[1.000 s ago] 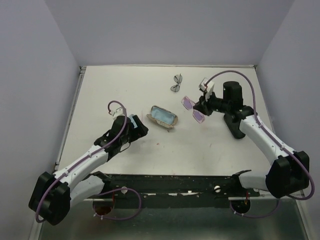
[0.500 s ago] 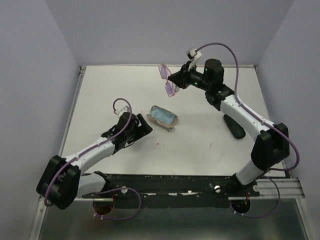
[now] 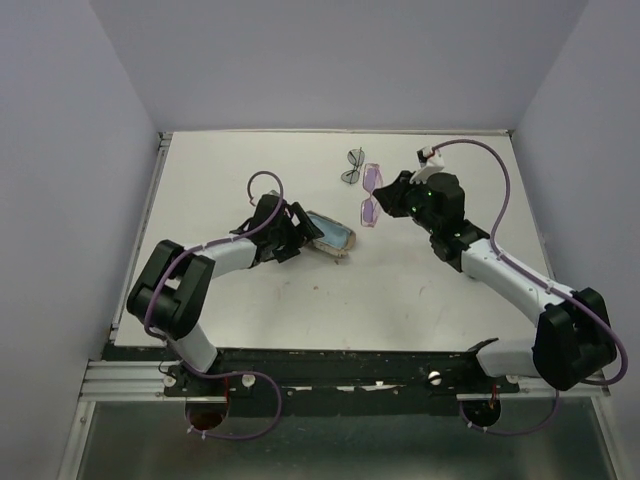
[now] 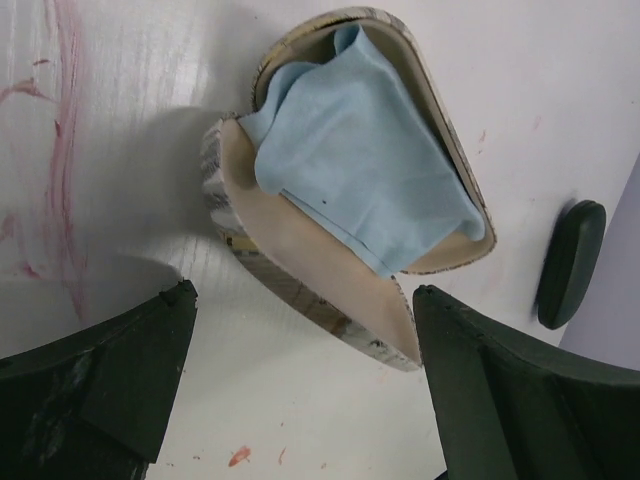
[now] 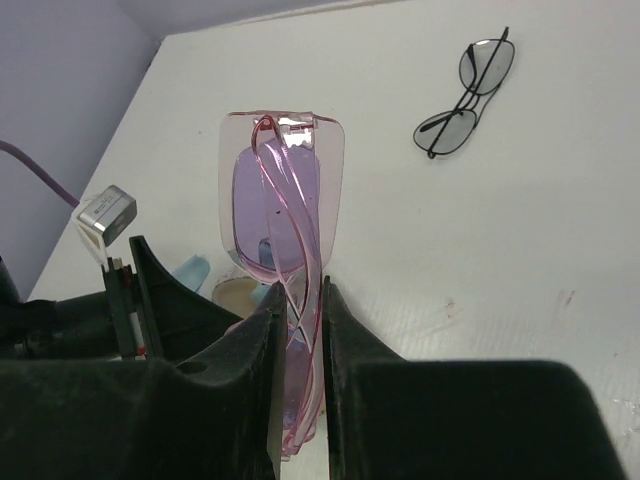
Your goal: Organize the sunglasses
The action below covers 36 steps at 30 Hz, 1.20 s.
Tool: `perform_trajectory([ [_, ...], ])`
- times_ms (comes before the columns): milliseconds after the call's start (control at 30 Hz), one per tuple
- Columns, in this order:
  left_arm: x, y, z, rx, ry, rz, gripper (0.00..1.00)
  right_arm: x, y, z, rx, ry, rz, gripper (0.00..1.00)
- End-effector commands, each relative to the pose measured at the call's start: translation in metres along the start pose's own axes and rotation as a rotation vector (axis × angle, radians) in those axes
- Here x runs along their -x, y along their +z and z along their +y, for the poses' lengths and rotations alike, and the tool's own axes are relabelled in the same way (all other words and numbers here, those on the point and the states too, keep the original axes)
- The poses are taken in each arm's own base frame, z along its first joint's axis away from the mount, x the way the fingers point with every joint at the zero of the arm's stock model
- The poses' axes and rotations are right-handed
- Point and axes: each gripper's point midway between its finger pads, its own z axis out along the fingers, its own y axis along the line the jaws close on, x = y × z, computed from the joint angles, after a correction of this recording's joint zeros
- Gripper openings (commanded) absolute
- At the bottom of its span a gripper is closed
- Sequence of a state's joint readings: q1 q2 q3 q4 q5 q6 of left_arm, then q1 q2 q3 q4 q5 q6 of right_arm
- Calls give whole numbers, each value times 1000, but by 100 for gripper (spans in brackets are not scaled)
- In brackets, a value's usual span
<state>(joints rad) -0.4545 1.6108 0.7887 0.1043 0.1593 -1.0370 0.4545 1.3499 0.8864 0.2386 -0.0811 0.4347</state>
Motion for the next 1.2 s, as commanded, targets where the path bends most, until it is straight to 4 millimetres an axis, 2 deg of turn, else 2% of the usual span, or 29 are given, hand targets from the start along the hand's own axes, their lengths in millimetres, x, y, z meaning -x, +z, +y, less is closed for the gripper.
perform_trajectory([
  [0,16,12,-14,-37,-15,7,99,1,-12,-21,-119,13,-32,5],
  [100,29,13,-19,-48,9,-28,99,-16,-9,-23,-105,-19,24,5],
  [233,48,16,-28,-43,45,-46,99,-48,0,-24,-55,-32,121,5],
  [400,61,23,-32,-43,73,-54,99,-59,4,-27,-58,-47,169,5],
  [733,55,31,-47,-117,69,-2,99,-83,20,-17,-23,-16,280,5],
  [967,46,23,-53,-184,34,10,99,-92,31,3,-34,54,314,4],
  [1167,51,10,-68,-235,50,-14,99,-101,41,6,-74,115,343,2],
])
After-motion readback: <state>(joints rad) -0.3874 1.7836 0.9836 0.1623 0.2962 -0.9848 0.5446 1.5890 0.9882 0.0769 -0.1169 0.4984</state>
